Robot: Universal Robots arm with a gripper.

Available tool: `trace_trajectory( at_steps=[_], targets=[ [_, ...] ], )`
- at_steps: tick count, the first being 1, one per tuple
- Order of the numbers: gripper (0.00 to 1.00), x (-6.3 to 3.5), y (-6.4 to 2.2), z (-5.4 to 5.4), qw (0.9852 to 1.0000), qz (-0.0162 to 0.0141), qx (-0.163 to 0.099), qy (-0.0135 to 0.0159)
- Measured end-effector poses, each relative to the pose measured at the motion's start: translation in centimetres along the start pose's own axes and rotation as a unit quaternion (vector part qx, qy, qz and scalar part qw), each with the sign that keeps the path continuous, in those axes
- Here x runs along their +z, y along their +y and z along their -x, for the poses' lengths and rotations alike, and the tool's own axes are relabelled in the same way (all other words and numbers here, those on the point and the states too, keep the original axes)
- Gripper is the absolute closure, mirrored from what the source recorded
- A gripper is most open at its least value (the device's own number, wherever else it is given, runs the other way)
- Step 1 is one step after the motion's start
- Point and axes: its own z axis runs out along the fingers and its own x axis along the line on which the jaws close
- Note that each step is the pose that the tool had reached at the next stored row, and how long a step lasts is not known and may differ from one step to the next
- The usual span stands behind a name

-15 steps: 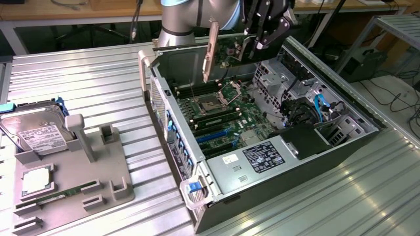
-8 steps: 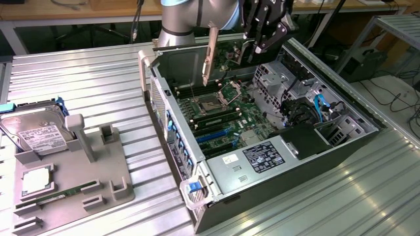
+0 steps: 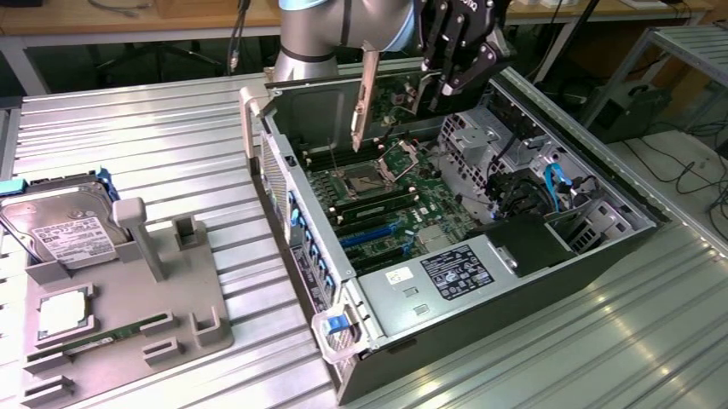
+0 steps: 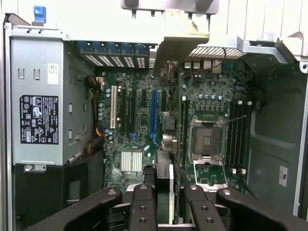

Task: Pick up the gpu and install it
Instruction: 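Insert the gpu into the slot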

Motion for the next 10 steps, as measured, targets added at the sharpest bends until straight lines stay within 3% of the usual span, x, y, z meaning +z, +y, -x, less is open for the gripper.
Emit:
trace_trajectory(
  at_steps=[10],
  targets=[
    [0.72,0.70,-0.01,-0.01,1.0000,0.0000,0.000,0.0000]
  ],
)
